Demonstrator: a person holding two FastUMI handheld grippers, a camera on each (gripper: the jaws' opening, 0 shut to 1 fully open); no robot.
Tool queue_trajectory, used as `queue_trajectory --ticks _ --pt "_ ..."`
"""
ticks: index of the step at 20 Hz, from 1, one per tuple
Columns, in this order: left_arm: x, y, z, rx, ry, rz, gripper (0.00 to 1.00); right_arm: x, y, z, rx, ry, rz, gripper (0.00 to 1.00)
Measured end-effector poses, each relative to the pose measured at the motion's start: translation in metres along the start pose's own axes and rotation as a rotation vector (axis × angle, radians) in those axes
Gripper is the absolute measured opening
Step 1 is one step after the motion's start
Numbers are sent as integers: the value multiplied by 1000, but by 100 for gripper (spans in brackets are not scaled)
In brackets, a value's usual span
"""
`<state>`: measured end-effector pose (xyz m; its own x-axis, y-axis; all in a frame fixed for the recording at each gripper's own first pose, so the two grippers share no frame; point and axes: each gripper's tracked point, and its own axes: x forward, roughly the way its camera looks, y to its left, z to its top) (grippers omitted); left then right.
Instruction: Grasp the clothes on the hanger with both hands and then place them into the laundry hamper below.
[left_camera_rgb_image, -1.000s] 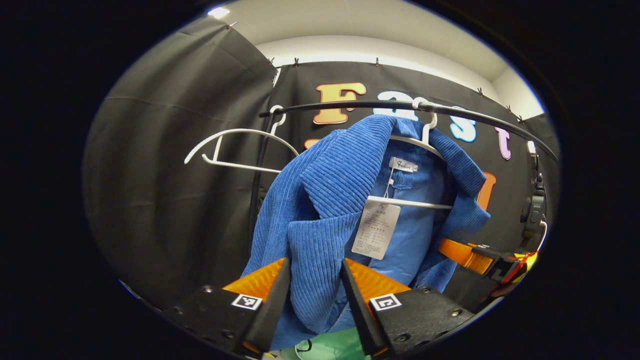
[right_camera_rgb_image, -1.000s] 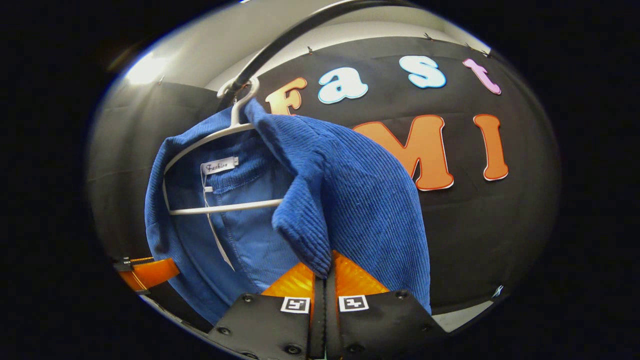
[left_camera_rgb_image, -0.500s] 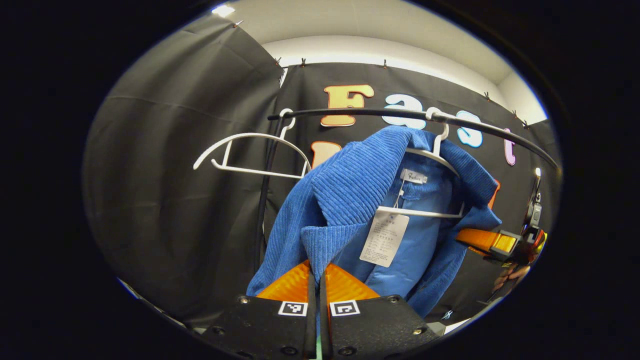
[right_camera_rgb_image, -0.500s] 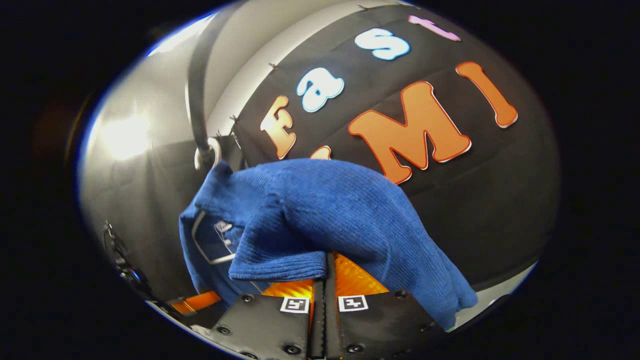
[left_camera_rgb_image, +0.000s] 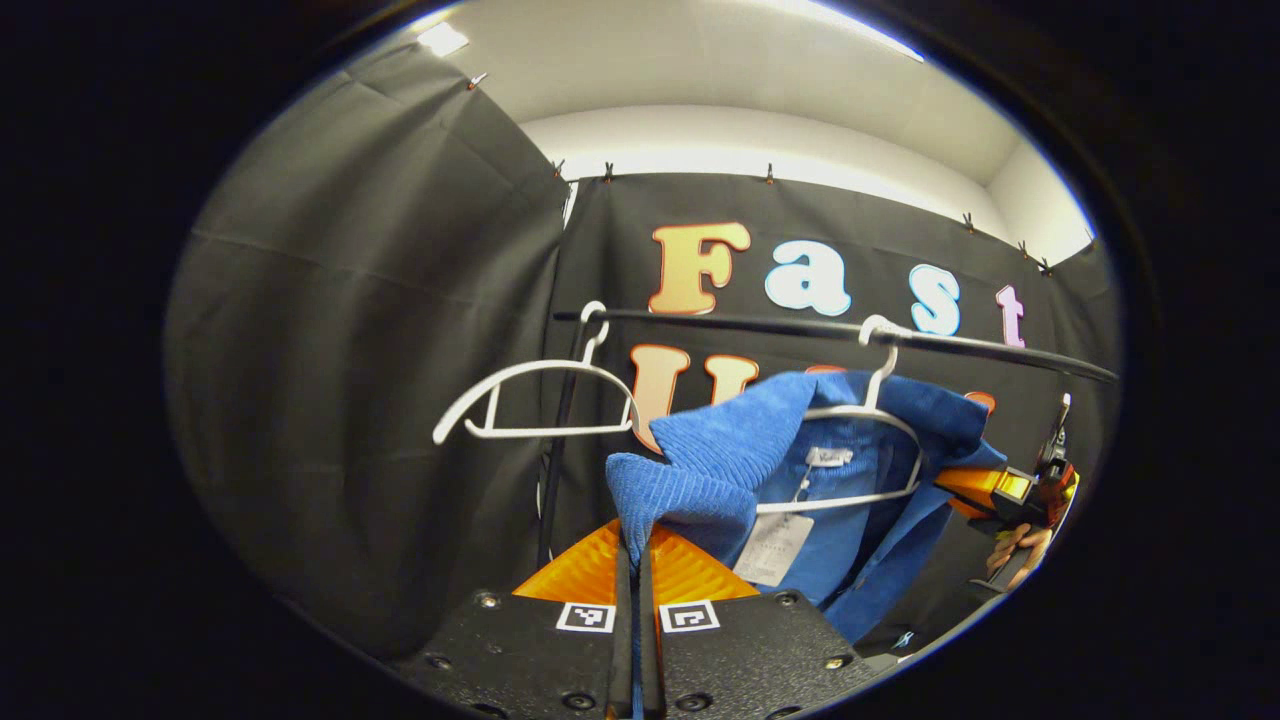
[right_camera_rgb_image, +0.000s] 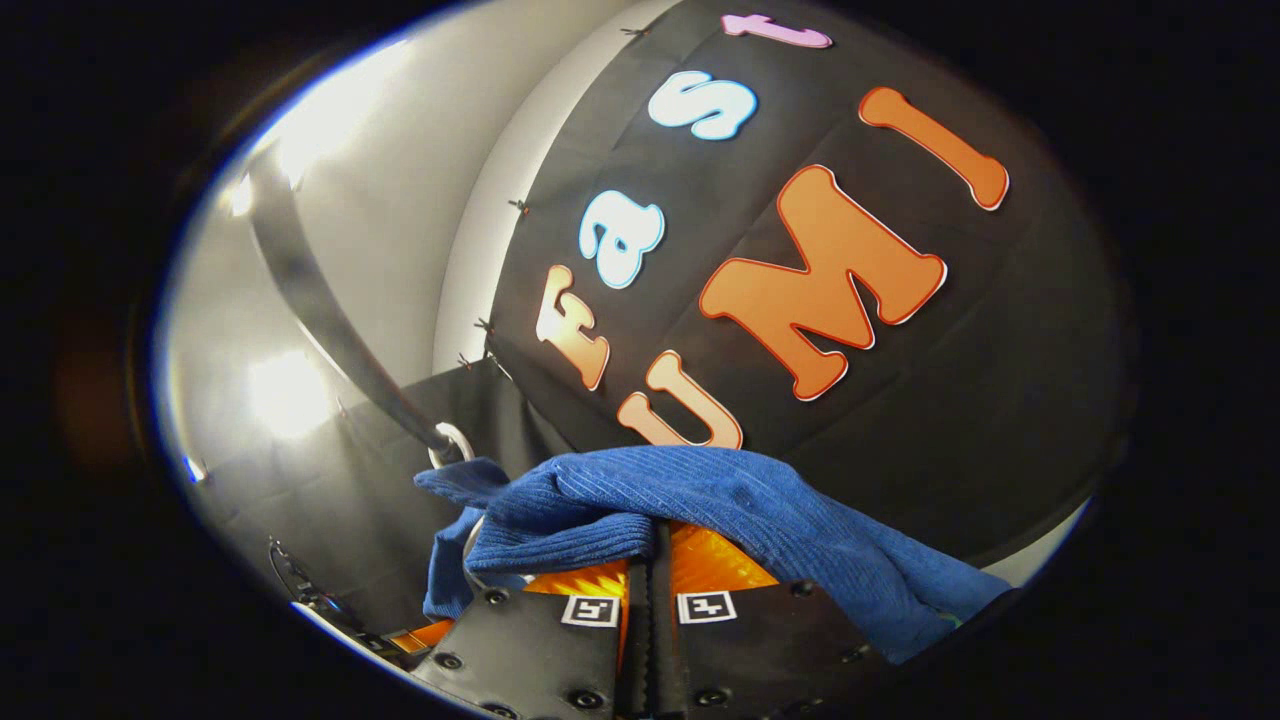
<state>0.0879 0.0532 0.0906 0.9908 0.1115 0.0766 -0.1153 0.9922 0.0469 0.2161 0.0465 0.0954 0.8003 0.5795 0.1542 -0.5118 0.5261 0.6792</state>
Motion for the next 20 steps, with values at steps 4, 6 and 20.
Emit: queue_trajectory --ticks 4,6,20 --pt "6 16 31 32 -46 -1 1 2 -7 27 -22 -76 -36 7" --pt "8 24 48 76 -73 10 3 6 -4 35 -32 -90 -33 7" --pt "93 43 52 134 -57 -93 3 26 -38 80 -38 -152 -108 7"
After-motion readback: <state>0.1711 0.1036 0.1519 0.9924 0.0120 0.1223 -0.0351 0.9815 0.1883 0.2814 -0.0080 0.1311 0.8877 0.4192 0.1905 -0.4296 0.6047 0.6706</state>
